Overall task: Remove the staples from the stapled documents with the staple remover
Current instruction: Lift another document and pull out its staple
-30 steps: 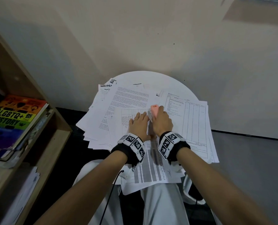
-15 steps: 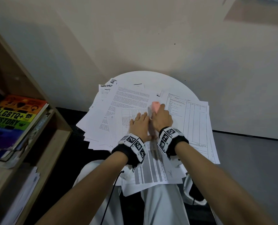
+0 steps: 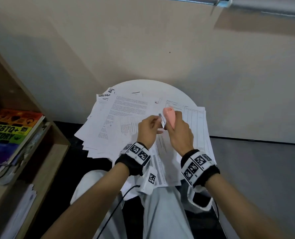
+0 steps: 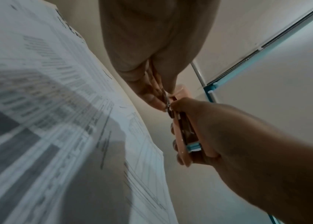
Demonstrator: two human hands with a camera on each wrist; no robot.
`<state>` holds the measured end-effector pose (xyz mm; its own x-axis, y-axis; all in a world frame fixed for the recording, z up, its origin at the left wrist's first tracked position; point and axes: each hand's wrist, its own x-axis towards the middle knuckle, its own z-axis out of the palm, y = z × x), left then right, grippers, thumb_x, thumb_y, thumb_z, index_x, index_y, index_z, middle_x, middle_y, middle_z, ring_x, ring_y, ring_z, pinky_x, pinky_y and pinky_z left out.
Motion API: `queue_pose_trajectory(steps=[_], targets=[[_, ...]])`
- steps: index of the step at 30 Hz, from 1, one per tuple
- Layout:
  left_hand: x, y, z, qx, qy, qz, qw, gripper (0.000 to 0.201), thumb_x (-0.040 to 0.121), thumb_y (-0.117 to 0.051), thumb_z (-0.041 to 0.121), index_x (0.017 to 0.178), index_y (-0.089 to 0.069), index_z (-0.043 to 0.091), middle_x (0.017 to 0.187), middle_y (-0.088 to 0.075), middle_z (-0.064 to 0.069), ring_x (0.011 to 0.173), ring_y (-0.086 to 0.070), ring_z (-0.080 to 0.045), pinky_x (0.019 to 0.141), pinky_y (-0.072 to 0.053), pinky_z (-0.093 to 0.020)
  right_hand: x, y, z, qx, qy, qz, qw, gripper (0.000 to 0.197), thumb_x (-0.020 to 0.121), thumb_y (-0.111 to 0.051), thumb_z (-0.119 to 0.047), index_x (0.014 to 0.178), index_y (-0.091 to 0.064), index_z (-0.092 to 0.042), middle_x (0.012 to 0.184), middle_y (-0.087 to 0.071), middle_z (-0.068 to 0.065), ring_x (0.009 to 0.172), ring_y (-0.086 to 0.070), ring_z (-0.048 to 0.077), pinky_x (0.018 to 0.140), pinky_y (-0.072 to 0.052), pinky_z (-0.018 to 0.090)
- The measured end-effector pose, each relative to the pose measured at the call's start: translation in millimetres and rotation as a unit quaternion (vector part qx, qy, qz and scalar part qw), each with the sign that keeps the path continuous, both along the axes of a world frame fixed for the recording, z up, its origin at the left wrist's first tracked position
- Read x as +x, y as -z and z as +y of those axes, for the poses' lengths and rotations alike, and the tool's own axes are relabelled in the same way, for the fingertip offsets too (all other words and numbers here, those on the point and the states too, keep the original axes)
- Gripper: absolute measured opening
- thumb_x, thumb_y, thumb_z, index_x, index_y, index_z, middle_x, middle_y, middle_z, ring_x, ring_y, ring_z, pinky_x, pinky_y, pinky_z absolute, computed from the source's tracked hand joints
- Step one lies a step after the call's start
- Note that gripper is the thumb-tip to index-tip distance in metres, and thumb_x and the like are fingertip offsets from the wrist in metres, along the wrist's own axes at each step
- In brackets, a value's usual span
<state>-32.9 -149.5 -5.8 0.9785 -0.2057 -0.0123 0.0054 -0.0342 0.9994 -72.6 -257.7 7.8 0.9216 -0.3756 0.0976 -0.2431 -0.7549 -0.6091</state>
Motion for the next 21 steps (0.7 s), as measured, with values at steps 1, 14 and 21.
queue_pose_trajectory(steps=[1,14,21], targets=[[-9,-4,-5,-0.030,-0.005,0.011,0.999,0.022,0.093,-0.057,0.011,0.107,-0.062,-0.006,0.090,-0.065,-0.019,0.075,-0.066,-0.019,0.063,-0.059,-0.021,-11,-3,-2,0.005,0.005,-0.003,1.000,0.033,0.098,-0.044,-0.035,0.126,-0.039,-0.018,0.103,-0.064,0.002,0.082,-0.058,0.025,0.063,-0.038,0.032],[-93,-26,-39,-0.020,0.014,-0.037,0.999,0.018,0.085,-0.066,0.002,0.100,-0.067,-0.007,0.078,-0.065,-0.014,0.063,-0.063,-0.012,0.060,-0.057,-0.017,-131,-21,-29,-0.040,0.036,-0.036,0.998,0.031,0.095,-0.047,-0.030,0.124,-0.039,-0.021,0.102,-0.060,0.000,0.085,-0.060,0.027,0.066,-0.046,0.037],[-138,-27,-111,0.053,0.133,-0.052,0.988,0.012,0.092,-0.055,0.004,0.090,-0.063,-0.004,0.063,-0.054,0.000,0.045,-0.053,0.000,0.055,-0.054,-0.018,-231,-11,-87,0.026,0.137,-0.068,0.988,0.034,0.097,-0.050,-0.033,0.128,-0.039,-0.022,0.096,-0.060,0.001,0.077,-0.056,0.022,0.054,-0.038,0.027]])
